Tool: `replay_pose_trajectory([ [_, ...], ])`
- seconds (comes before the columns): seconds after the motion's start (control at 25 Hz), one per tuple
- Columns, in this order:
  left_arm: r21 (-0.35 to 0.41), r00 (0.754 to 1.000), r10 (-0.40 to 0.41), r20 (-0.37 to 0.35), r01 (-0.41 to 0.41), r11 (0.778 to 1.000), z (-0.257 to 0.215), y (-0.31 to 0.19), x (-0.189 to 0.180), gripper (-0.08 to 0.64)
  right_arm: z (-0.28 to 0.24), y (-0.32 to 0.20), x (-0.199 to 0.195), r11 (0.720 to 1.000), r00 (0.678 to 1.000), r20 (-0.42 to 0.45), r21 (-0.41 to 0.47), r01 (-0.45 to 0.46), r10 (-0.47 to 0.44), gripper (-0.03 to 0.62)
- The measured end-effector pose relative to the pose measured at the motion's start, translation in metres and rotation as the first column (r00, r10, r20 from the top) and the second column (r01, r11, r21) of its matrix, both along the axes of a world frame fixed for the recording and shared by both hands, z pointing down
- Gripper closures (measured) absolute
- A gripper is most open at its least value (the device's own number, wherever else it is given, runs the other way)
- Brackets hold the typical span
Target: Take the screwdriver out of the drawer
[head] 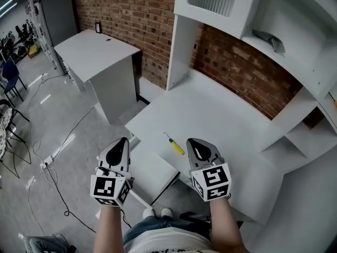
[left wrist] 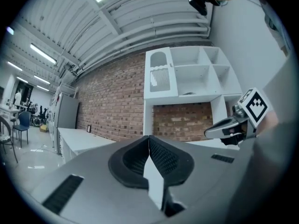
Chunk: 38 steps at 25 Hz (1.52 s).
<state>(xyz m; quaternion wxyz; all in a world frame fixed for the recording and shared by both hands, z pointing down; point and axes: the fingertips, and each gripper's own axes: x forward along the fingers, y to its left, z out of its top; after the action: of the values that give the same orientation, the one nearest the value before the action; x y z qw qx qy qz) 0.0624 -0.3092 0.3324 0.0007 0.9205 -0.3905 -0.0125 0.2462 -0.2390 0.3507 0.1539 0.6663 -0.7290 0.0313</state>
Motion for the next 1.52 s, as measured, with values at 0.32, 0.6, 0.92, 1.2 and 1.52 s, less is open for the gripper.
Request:
replay_pose_trajectory([
  [0.32,0.111,0.999,0.044,-0.005,-0.043,0.993,-0.047,0.015,0.007,0.545,-0.051,0.02,-0.011,0.986,0.999,-0.035,0.168,0.001,0.005,0.583],
  [0.6,0.16,0.997,0.072,-0.026,-0.067,0.985,-0.059,0.02,0.008,0.545,-0.065,0.027,-0.015,0.976,0.999,-0.026,0.218,-0.013,0.019,0.583],
  [0.92,0.18,0.997,0.067,-0.047,-0.057,0.982,-0.075,0.026,0.0,0.545,-0.077,0.031,-0.023,0.97,0.999,-0.05,0.245,0.003,0.009,0.583],
  [1.2,0.207,0.997,0.048,-0.065,-0.034,0.978,-0.091,0.033,-0.007,0.545,-0.085,0.033,-0.03,0.965,0.997,-0.07,0.26,0.03,-0.012,0.583],
  [1.52,0.204,0.998,0.042,-0.038,-0.034,0.978,-0.089,0.046,-0.008,0.545,-0.089,0.04,-0.032,0.964,0.997,-0.08,0.264,0.037,-0.017,0.583],
])
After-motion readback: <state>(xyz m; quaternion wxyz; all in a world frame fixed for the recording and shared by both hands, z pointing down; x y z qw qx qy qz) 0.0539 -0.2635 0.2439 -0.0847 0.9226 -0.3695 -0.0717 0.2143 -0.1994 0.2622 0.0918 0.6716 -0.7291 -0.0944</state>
